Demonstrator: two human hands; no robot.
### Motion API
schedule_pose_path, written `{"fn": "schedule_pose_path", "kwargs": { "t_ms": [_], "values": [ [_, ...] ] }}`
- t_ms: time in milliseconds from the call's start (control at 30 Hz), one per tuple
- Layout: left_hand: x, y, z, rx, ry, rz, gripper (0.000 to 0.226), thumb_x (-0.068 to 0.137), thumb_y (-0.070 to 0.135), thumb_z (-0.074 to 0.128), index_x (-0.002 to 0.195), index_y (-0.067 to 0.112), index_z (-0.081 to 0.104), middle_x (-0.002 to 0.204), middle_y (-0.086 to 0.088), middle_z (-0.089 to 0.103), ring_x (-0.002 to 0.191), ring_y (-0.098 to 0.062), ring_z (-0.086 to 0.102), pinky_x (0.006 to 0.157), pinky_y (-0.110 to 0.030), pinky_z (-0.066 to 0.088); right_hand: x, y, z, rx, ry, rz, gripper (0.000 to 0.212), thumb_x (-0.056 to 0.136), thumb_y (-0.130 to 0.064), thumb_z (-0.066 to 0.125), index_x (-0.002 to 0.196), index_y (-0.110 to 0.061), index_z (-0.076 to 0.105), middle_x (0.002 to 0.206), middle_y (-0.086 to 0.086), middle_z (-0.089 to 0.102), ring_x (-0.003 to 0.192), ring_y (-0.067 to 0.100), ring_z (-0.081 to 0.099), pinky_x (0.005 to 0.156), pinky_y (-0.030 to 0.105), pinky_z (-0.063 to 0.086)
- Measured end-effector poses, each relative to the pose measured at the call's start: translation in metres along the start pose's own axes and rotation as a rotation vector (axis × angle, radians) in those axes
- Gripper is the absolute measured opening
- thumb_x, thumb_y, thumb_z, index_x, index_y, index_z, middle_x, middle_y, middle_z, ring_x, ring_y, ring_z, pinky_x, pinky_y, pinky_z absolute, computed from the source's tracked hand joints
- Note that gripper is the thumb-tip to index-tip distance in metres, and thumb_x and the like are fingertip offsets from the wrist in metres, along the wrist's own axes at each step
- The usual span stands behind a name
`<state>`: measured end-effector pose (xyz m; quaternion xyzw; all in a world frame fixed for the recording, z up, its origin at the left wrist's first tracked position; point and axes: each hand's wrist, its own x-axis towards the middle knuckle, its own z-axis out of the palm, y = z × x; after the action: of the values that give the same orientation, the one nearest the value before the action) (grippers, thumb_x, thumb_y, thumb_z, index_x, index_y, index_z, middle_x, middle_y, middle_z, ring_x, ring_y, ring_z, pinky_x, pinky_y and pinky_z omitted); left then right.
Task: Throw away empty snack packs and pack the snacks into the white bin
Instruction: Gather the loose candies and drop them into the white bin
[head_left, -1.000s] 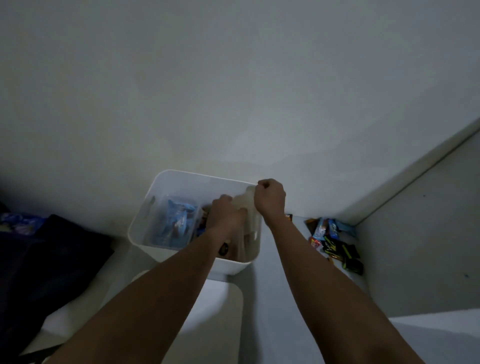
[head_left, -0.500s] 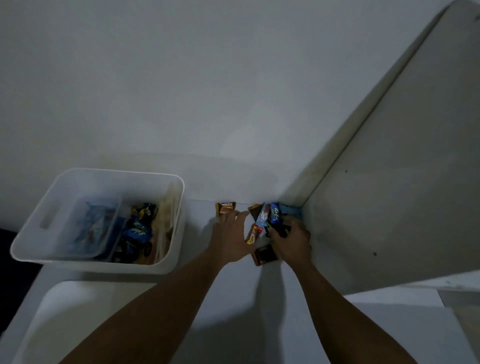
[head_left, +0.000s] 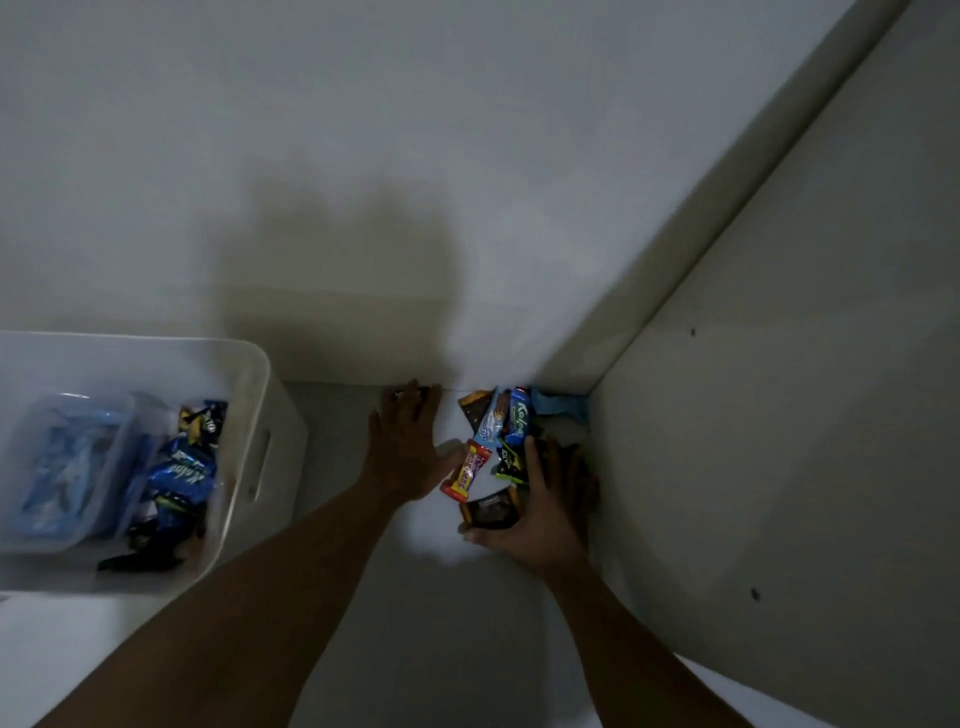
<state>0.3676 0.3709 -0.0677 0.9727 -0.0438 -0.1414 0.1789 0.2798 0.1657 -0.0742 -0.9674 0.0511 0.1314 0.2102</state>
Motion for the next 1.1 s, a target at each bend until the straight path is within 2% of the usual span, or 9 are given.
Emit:
{"fn": "schedule_pose_path", "kwargs": {
  "t_ms": [167, 267, 333, 433, 567, 767, 900, 1000, 1100],
  "values": [
    [0.007, 0.011, 0.018, -0.024, 0.179, 0.143, 0.101, 0.076, 0.075, 0.052, 0.153, 0.013, 0.030, 0.148, -0.011, 0.044, 0.138, -0.038, 0.035, 0.114, -0.054, 0.029, 0.011, -0.002, 0.021, -0.049, 0.120, -0.005, 0.117, 0.049, -0.092, 0.058, 0.151, -0.041, 0.031, 0.161, 0.001, 0.027, 0.152, 0.037, 0.007, 0.114, 0.067, 0.010],
    [0.007, 0.039, 0.024, -0.031, 0.159, 0.137, 0.089, 0.078, 0.077, 0.047, 0.152, 0.033, 0.024, 0.151, -0.002, 0.035, 0.137, -0.034, 0.033, 0.102, -0.055, 0.039, 0.011, 0.000, 0.031, -0.085, 0.266, -0.111, 0.083, 0.066, -0.079, 0.062, 0.133, -0.030, 0.061, 0.145, 0.002, 0.053, 0.143, 0.036, 0.036, 0.110, 0.062, 0.022],
    [0.011, 0.052, 0.034, 0.030, 0.083, 0.186, 0.081, 0.084, 0.078, 0.036, 0.153, 0.042, 0.016, 0.161, -0.003, 0.015, 0.144, -0.037, 0.023, 0.107, -0.064, 0.030, 0.013, 0.002, 0.039, -0.114, 0.310, -0.153, 0.069, 0.074, -0.068, 0.065, 0.127, -0.025, 0.066, 0.140, 0.003, 0.058, 0.139, 0.035, 0.043, 0.108, 0.060, 0.027],
    [0.019, 0.060, 0.047, 0.136, -0.033, 0.178, 0.062, 0.094, 0.070, 0.026, 0.148, 0.041, 0.030, 0.165, 0.002, 0.005, 0.150, -0.038, 0.007, 0.108, -0.072, 0.016, 0.013, 0.002, 0.042, 0.000, 0.305, -0.119, 0.062, 0.079, -0.057, 0.069, 0.130, -0.024, 0.060, 0.142, -0.001, 0.054, 0.142, 0.029, 0.039, 0.112, 0.059, 0.026],
    [0.024, 0.051, 0.048, 0.127, 0.057, 0.178, 0.046, 0.095, 0.055, 0.036, 0.131, 0.031, 0.052, 0.149, 0.003, 0.038, 0.144, -0.032, 0.026, 0.106, -0.068, 0.027, 0.017, 0.000, 0.030, 0.203, 0.279, -0.019, 0.058, 0.069, -0.045, 0.076, 0.121, -0.029, 0.056, 0.128, -0.006, 0.052, 0.127, 0.026, 0.048, 0.109, 0.050, 0.033],
    [0.021, 0.007, 0.041, 0.115, 0.212, 0.289, 0.058, 0.087, 0.040, 0.056, 0.144, 0.030, 0.046, 0.128, -0.001, 0.052, 0.121, -0.030, 0.048, 0.112, -0.059, 0.023, 0.034, 0.003, 0.021, 0.078, 0.215, 0.037, 0.107, 0.055, -0.061, 0.076, 0.148, -0.030, 0.033, 0.156, 0.010, 0.031, 0.142, 0.034, 0.029, 0.110, 0.056, 0.029],
    [0.016, -0.008, 0.042, 0.022, 0.278, 0.363, 0.047, 0.084, 0.054, 0.058, 0.122, 0.027, 0.066, 0.130, -0.002, 0.053, 0.125, -0.027, 0.046, 0.113, -0.057, 0.021, 0.046, -0.004, 0.015, 0.048, 0.086, -0.002, 0.105, 0.061, -0.065, 0.063, 0.153, -0.042, 0.018, 0.167, 0.000, -0.001, 0.154, 0.032, -0.004, 0.115, 0.066, 0.006],
    [0.009, -0.008, 0.045, 0.029, 0.252, 0.349, 0.068, 0.079, 0.077, 0.053, 0.124, 0.028, 0.064, 0.141, 0.000, 0.049, 0.133, -0.026, 0.042, 0.112, -0.049, 0.017, 0.047, -0.005, 0.014, 0.059, 0.071, -0.089, 0.098, 0.066, -0.062, 0.055, 0.153, -0.038, 0.017, 0.168, -0.002, 0.001, 0.154, 0.031, -0.001, 0.117, 0.067, 0.003],
    [0.008, -0.010, 0.049, 0.069, 0.232, 0.312, 0.068, 0.080, 0.077, 0.052, 0.124, 0.028, 0.063, 0.145, -0.002, 0.047, 0.137, -0.028, 0.041, 0.113, -0.053, 0.018, 0.044, -0.007, 0.012, 0.236, 0.116, -0.136, 0.090, 0.073, -0.053, 0.053, 0.154, -0.031, 0.022, 0.166, -0.006, 0.010, 0.155, 0.021, 0.004, 0.121, 0.058, -0.003]
  ]
}}
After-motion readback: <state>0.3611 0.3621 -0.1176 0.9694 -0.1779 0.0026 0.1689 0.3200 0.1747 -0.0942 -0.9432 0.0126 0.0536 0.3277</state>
